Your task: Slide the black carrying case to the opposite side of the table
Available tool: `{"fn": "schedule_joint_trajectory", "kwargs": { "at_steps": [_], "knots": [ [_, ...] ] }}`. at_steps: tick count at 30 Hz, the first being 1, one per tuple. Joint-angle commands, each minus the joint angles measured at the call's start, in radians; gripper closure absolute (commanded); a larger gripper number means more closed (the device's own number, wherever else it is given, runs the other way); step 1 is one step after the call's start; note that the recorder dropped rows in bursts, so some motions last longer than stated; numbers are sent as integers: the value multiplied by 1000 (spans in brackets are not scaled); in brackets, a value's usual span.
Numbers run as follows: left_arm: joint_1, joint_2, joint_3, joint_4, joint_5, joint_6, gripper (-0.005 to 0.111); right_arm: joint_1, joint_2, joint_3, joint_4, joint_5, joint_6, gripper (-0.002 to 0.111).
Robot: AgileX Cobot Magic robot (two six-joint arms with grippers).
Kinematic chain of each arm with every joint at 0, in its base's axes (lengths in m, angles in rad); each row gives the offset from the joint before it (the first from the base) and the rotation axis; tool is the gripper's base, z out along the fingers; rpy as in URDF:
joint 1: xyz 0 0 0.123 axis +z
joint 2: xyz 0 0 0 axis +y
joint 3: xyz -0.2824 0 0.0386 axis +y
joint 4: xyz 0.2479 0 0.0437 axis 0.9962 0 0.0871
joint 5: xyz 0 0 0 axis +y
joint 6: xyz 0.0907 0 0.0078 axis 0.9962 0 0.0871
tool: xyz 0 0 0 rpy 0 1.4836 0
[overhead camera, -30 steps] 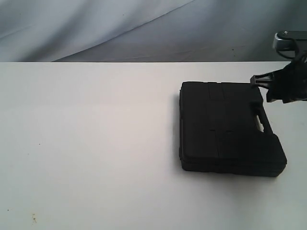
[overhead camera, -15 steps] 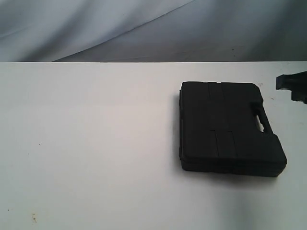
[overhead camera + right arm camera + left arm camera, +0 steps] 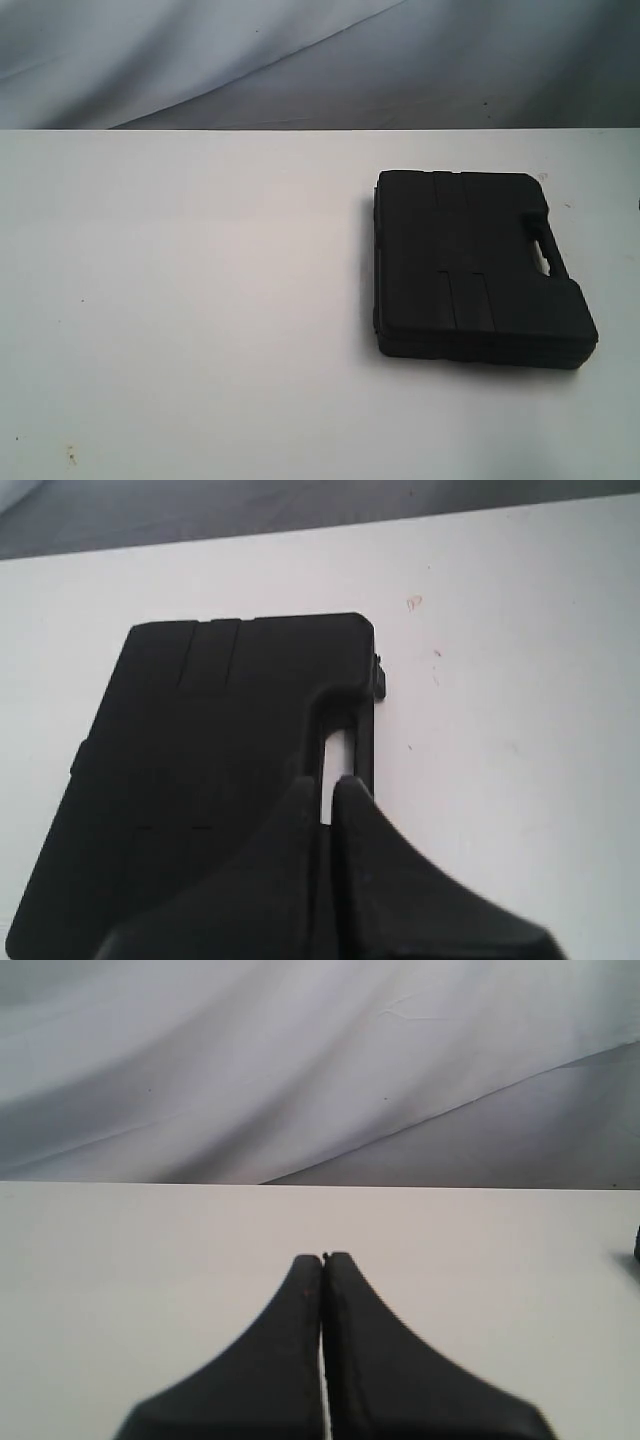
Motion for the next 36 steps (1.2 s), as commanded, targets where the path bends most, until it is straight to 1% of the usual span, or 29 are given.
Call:
{"fn": "schedule_joint_trajectory", "kwargs": {
  "at_steps": [1, 7, 10, 18, 25, 34, 36],
  "knots": [
    [-5, -5, 5, 2, -5, -1, 107, 2, -92, 84, -39, -95, -3, 108],
    [-5, -5, 5, 2, -5, -1, 107, 2, -227, 205, -49, -256, -3, 108],
    [-5, -5, 5, 2, -5, -1, 107, 2, -293, 264, -54, -303, -3, 108],
    [-5, -5, 5, 2, -5, -1, 107, 2, -445, 379, -67, -329, -3, 108],
    [-5, -5, 5, 2, -5, -1, 107, 2, -603, 474, -120, -364, 1, 108],
    [-5, -5, 5, 2, -5, -1, 107, -1, -786, 606, -128, -362, 0, 108],
    [-5, -5, 5, 2, -5, -1, 107, -1, -815, 608, -128, -362, 0, 108]
  ]
}}
